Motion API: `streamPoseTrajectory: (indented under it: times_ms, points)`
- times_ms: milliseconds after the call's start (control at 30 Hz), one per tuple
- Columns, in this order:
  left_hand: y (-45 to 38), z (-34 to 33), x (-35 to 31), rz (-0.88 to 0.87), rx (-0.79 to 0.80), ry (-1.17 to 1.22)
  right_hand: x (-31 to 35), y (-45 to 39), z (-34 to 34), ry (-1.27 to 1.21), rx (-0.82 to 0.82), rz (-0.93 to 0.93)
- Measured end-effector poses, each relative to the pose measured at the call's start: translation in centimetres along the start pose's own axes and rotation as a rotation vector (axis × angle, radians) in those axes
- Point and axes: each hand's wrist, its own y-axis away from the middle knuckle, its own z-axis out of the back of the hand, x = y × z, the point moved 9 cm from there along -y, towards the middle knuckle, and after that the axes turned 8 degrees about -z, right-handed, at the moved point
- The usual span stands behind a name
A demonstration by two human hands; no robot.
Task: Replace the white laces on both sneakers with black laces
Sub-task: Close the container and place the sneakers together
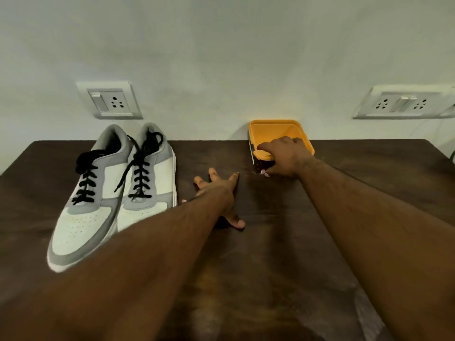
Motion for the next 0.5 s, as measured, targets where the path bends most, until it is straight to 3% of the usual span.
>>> streamPoseTrajectory:
  times_ms: [167,267,300,400,467,500]
  points:
    - [3.2,-1.0,-0.4,-0.093,-0.102,0.103,1.5,4.1,3.4,-0.013,-0.148,0.018]
    - [6.7,-2.8,0.3,-0.198,-0.109,0.048,4.3,6.7,3.5,-0.291,-0.120,0.037]
    - [8.6,-2.2,0.8,-0.245,-0.195,0.049,5.5,7.8,3.3,-0.409,-0.114,0.033]
    - [15.4,1.8,4.6,-0.344,-0.753,0.105,10.3,9.8,1.9,-0.610,-0.092,0.047]
    - [19.4,3.1,10.6,-0.209,-0.997,0.137,15.1,10.9,0.9,-0.719,-0.032,0.075]
    - [19.9,2.8,14.0,-0.083,-0.998,0.150,17.4,11.6,0.4,-0.793,0.008,0.087]
